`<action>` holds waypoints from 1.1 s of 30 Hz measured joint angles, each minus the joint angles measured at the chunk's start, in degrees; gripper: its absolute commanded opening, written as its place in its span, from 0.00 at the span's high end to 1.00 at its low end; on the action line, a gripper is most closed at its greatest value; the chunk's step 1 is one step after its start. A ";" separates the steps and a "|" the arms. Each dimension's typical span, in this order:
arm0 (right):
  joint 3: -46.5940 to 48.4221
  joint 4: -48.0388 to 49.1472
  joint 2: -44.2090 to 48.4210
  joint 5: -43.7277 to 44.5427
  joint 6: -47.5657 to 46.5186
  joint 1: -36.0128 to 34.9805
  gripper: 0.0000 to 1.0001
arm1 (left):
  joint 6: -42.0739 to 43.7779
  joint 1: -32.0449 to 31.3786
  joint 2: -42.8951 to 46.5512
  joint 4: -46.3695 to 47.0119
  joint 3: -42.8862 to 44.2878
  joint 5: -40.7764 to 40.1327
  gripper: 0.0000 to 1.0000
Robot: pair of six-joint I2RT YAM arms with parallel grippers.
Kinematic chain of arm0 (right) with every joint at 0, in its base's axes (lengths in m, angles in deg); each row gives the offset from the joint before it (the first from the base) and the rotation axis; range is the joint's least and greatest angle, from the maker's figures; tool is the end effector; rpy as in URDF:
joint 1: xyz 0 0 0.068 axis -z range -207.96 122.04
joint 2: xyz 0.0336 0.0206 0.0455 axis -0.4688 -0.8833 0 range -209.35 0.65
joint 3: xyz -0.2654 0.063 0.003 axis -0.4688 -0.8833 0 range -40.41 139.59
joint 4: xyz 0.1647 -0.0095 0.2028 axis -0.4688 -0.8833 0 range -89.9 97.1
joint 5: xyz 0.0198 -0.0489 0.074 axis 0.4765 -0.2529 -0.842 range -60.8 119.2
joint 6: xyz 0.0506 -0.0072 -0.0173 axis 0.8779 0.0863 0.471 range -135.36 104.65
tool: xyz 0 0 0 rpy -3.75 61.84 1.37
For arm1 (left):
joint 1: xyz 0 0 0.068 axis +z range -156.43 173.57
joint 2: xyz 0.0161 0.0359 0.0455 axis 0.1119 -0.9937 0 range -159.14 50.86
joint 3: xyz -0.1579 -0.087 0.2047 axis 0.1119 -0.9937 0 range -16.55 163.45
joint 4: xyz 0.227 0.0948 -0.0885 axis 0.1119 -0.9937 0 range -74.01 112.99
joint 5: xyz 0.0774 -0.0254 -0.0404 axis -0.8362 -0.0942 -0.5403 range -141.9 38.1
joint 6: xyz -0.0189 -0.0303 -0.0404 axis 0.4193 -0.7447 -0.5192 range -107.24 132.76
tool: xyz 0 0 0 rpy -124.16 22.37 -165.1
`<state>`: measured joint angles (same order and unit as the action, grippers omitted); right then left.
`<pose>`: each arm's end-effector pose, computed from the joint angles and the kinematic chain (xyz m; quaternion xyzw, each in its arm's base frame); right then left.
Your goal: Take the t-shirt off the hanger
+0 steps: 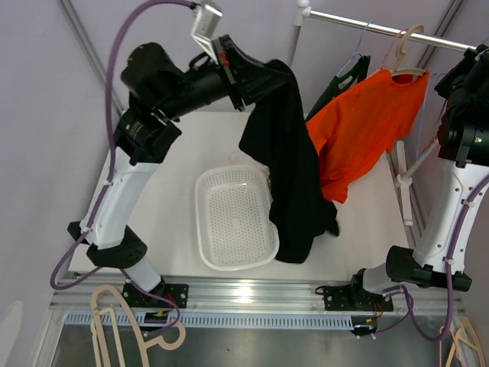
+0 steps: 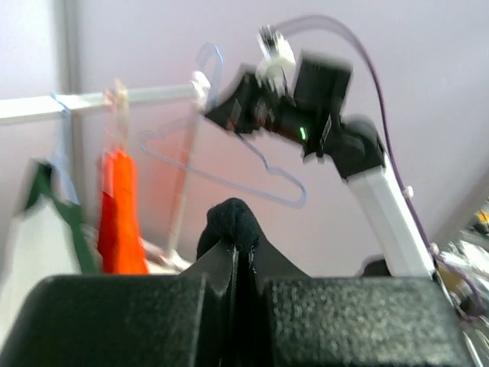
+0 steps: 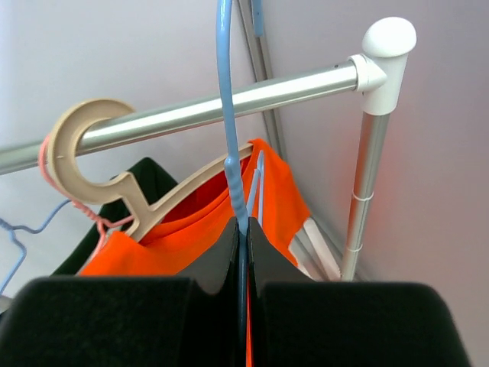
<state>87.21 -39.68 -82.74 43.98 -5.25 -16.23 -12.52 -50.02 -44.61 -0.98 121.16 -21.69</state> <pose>0.2249 -0.0559 0.5848 0.2230 0.6869 -0.1026 0.6840 0.1946 -0.2099 0.6183 0.2985 0.5248 -0.5684 0.5589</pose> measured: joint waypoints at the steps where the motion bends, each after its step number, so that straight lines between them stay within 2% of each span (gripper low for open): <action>1: -0.61 0.81 0.00 0.00 -0.37 0.20 1.00 | -0.42 1.27 0.46 0.68 0.37 -0.02 0.99; 8: -2.14 4.39 -1.64 -0.63 -2.23 2.32 1.00 | -8.44 14.88 2.32 10.80 0.98 -1.31 0.99; 18: -2.14 7.91 -3.78 -4.74 -3.02 8.24 1.00 | -12.76 23.87 4.13 18.67 2.43 -3.32 0.99; 28: -12.68 13.81 -4.90 -11.19 -2.14 9.77 1.00 | -8.79 24.79 16.98 15.52 -20.79 -10.95 0.99; 33: -13.64 15.17 -7.04 -12.68 -2.16 9.79 1.00 | -7.67 24.79 20.17 13.18 -30.21 -12.63 0.99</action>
<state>73.57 -24.51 -89.78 31.31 -7.41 -6.44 -20.19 -25.23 -24.43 12.20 90.96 -34.32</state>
